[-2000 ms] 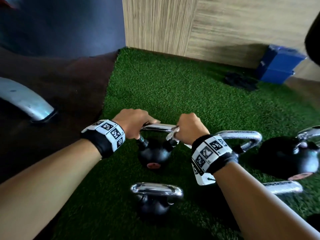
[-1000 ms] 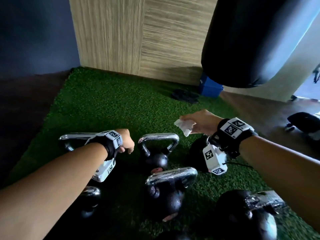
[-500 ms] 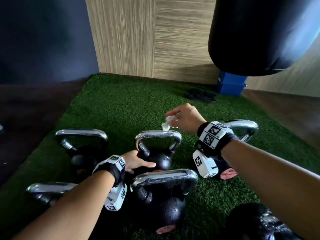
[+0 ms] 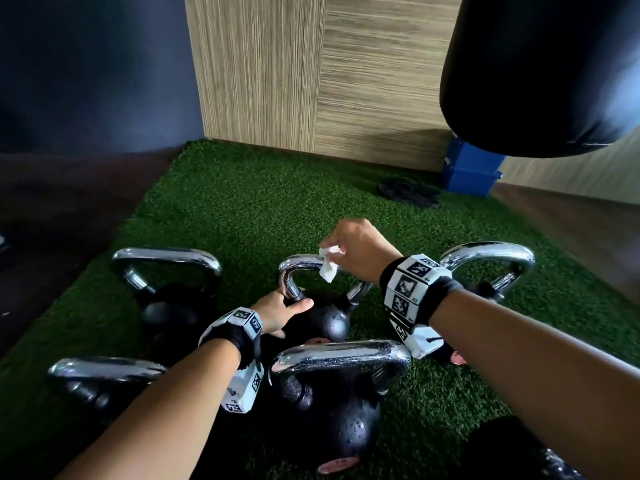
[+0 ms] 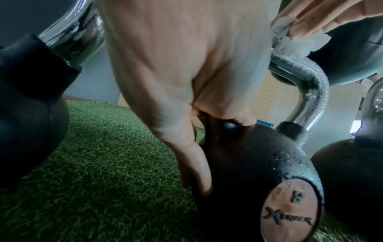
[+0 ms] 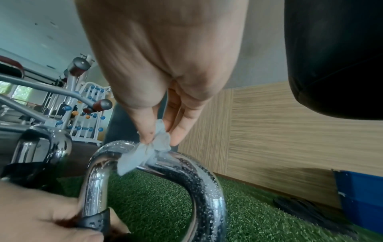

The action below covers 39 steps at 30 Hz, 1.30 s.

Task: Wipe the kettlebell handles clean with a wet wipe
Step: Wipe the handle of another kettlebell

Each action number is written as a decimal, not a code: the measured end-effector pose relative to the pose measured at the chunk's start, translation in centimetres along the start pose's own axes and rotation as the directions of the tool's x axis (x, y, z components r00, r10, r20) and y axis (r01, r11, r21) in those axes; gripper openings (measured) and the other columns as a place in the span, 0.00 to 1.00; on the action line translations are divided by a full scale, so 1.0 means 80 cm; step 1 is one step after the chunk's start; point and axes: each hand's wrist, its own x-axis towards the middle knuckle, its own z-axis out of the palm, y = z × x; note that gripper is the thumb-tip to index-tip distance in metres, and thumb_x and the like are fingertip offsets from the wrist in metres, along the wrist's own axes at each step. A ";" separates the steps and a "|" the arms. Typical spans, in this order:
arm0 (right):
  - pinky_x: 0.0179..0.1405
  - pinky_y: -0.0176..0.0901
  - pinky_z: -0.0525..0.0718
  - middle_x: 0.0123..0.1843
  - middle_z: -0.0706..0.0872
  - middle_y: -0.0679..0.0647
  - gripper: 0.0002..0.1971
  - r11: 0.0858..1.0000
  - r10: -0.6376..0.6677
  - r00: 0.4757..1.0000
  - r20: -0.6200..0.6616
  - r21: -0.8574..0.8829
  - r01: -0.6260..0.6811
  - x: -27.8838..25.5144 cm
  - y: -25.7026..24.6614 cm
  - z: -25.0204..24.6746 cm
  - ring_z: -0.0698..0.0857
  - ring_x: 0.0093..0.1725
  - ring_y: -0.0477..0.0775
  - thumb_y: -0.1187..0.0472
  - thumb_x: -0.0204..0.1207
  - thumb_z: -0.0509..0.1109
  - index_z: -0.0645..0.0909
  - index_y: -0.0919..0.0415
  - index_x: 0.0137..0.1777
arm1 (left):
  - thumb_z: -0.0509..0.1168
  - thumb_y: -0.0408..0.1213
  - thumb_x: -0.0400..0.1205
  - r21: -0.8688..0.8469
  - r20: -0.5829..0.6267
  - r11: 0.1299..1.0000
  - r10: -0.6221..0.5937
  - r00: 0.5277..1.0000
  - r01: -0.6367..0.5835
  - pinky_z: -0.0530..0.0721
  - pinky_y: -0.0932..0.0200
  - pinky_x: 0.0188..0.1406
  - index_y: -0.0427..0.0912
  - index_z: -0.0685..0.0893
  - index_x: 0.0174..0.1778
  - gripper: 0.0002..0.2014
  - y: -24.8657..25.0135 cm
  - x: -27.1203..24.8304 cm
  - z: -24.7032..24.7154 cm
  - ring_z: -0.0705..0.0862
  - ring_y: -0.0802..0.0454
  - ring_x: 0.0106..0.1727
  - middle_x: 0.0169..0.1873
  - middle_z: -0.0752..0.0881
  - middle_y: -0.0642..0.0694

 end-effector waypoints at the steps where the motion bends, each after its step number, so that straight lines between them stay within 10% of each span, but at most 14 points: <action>1: 0.53 0.29 0.78 0.64 0.87 0.56 0.12 1.000 0.008 1.000 0.022 -0.003 -0.008 0.001 0.000 0.002 0.86 0.58 0.48 0.62 0.83 0.72 0.87 0.59 0.65 | 0.73 0.60 0.80 0.000 0.015 1.000 0.023 1.000 -0.023 0.95 0.42 0.48 0.44 0.79 0.77 0.34 -0.001 0.002 -0.003 0.85 0.45 0.59 0.70 0.80 0.41; 9: 0.45 0.46 0.94 0.54 0.92 0.61 0.13 0.985 0.110 0.992 0.057 -0.137 -0.101 0.004 0.006 0.000 0.93 0.49 0.56 0.74 0.78 0.71 0.88 0.67 0.61 | 0.74 0.60 0.80 -0.017 0.021 0.999 0.041 0.999 -0.041 0.95 0.40 0.42 0.45 0.79 0.77 0.33 -0.005 -0.001 -0.001 0.85 0.45 0.55 0.66 0.81 0.45; 22: 0.35 0.43 0.93 0.52 0.90 0.61 0.13 0.961 0.277 0.961 0.023 -0.004 -0.277 -0.016 0.037 0.002 0.92 0.44 0.56 0.78 0.75 0.68 0.88 0.69 0.56 | 0.75 0.58 0.79 -0.006 -0.018 1.000 0.002 1.000 -0.002 0.95 0.41 0.44 0.41 0.82 0.71 0.30 0.005 -0.014 0.003 0.90 0.39 0.60 0.67 0.83 0.38; 26: 0.21 0.23 0.77 0.52 0.88 0.57 0.12 0.932 0.351 0.936 0.010 0.088 -0.351 -0.023 0.056 0.005 0.84 0.37 0.43 0.77 0.73 0.72 0.87 0.65 0.52 | 0.74 0.60 0.79 -0.009 -0.022 1.000 -0.003 1.000 0.003 0.95 0.43 0.44 0.41 0.81 0.72 0.33 0.004 -0.013 0.004 0.91 0.39 0.56 0.67 0.84 0.37; 34: 0.19 0.26 0.74 0.47 0.88 0.57 0.06 0.897 0.412 0.908 0.069 0.142 -0.418 -0.026 0.088 0.011 0.82 0.33 0.43 0.75 0.75 0.72 0.85 0.64 0.46 | 0.74 0.59 0.80 0.017 -0.056 1.000 0.002 0.998 -0.001 0.95 0.44 0.40 0.44 0.83 0.59 0.23 0.005 -0.018 0.008 0.93 0.40 0.46 0.60 0.89 0.38; 39: 0.18 0.26 0.77 0.42 0.90 0.57 0.06 0.864 0.441 0.871 0.216 0.159 -0.477 -0.021 0.103 0.018 0.84 0.31 0.44 0.76 0.74 0.75 0.89 0.68 0.47 | 0.73 0.61 0.79 0.023 -0.047 0.998 -0.051 0.998 0.052 0.94 0.45 0.47 0.40 0.79 0.68 0.32 0.001 -0.012 0.008 0.93 0.40 0.49 0.66 0.83 0.40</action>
